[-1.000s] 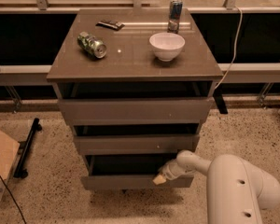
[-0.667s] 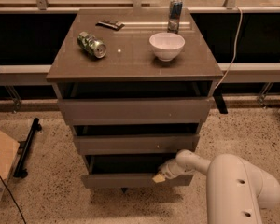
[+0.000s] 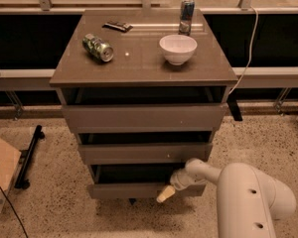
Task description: Open bottom drawer
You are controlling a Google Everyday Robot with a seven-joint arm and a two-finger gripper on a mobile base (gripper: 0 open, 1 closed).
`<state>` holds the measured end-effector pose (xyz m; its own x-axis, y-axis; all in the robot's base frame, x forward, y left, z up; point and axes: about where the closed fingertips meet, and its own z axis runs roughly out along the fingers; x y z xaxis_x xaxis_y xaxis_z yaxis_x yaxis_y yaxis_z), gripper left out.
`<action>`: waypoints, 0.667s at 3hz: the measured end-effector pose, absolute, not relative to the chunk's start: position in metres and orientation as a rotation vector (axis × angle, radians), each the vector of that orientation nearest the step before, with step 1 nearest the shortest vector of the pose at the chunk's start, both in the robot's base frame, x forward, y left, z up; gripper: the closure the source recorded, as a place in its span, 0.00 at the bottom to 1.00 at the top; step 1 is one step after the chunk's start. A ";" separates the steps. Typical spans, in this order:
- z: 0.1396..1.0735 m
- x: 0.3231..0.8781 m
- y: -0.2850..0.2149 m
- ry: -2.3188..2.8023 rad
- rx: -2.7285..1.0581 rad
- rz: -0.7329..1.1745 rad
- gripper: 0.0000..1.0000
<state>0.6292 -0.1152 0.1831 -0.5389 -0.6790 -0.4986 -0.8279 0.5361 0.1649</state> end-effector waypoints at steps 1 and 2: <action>0.174 0.613 -0.114 2.442 -1.375 0.560 0.02; 0.164 0.596 -0.114 2.482 -1.511 0.574 0.25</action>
Offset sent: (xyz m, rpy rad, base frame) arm -0.0486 -0.0044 -0.0250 -0.1768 0.2121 0.2664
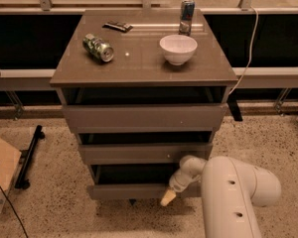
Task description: Open bottom drawer
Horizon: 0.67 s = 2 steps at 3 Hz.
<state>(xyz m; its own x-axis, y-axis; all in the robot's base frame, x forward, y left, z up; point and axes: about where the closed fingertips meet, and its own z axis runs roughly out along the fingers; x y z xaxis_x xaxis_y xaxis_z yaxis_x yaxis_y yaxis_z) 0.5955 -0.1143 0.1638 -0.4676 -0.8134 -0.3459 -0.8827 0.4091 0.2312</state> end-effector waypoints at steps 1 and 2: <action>0.167 0.596 -0.114 2.482 -1.511 0.574 0.47; 0.167 0.594 -0.114 2.484 -1.510 0.577 0.77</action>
Offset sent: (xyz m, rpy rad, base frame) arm -0.0891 -0.0029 -0.0067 -0.0441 0.1709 0.1311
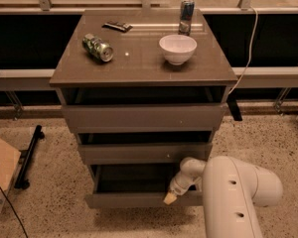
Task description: Open bottom drawer
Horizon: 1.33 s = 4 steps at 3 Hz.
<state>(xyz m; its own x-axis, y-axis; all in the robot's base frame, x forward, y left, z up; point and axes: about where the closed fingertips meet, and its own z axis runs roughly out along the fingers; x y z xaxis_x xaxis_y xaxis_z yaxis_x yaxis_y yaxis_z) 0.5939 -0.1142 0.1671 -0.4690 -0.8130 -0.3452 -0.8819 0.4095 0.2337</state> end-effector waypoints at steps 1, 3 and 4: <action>0.162 0.541 -0.111 2.543 -1.480 0.671 0.66; 0.165 0.543 -0.111 2.543 -1.479 0.671 0.19; 0.159 0.506 -0.106 2.604 -1.323 0.742 0.00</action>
Offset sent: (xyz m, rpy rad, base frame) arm -0.1786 0.0197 -0.0203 0.1476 0.2292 -0.3321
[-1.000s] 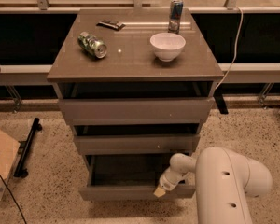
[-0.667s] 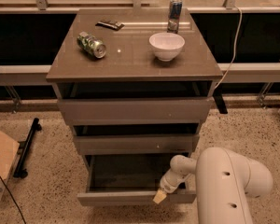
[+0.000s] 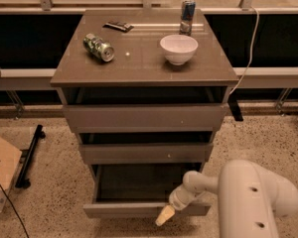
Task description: Open bottom drawer
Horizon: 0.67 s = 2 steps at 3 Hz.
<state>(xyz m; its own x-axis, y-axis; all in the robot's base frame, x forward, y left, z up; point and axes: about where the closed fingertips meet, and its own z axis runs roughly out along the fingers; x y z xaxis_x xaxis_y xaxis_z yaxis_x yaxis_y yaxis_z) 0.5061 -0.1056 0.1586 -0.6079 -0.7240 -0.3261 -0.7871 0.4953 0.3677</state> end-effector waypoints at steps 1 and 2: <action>0.158 0.504 -0.105 2.612 -1.294 0.752 0.00; 0.153 0.471 -0.101 2.660 -1.146 0.806 0.00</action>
Offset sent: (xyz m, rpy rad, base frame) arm -0.1386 0.0129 -0.0201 0.1453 0.1703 -0.4566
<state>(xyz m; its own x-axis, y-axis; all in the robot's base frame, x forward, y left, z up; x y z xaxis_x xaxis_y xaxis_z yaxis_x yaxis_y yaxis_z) 0.4714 -0.1009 0.1535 -0.7016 -0.6352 -0.3230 -0.7076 0.5675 0.4209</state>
